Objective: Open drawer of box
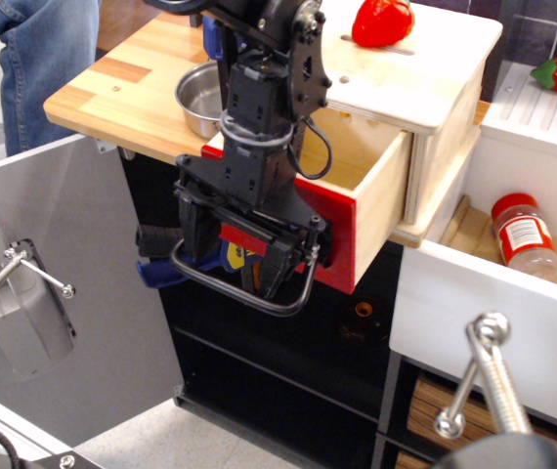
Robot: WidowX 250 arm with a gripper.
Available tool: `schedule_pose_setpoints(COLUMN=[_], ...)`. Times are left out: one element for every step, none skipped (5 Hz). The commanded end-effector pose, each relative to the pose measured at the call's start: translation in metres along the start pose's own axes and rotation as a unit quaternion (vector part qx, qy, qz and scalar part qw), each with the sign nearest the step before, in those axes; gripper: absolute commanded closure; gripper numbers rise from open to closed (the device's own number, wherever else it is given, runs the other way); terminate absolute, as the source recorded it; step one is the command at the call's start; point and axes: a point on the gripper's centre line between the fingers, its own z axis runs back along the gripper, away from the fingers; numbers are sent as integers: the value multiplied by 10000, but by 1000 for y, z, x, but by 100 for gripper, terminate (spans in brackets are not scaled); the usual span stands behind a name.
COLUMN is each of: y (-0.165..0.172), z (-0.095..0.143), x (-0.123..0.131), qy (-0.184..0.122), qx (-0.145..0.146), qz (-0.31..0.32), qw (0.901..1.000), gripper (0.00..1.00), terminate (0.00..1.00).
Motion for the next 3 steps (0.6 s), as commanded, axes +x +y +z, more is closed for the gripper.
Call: schedule_pose_setpoints(y=[4, 8, 6], z=[13, 13, 9], x=[-12, -31, -43], qy=[-280, 104, 157], qx=[-51, 399, 381], qz=[-88, 979, 856], qw=[9996, 9943, 9955], gripper=[0, 0, 0], terminate=[0, 0, 100])
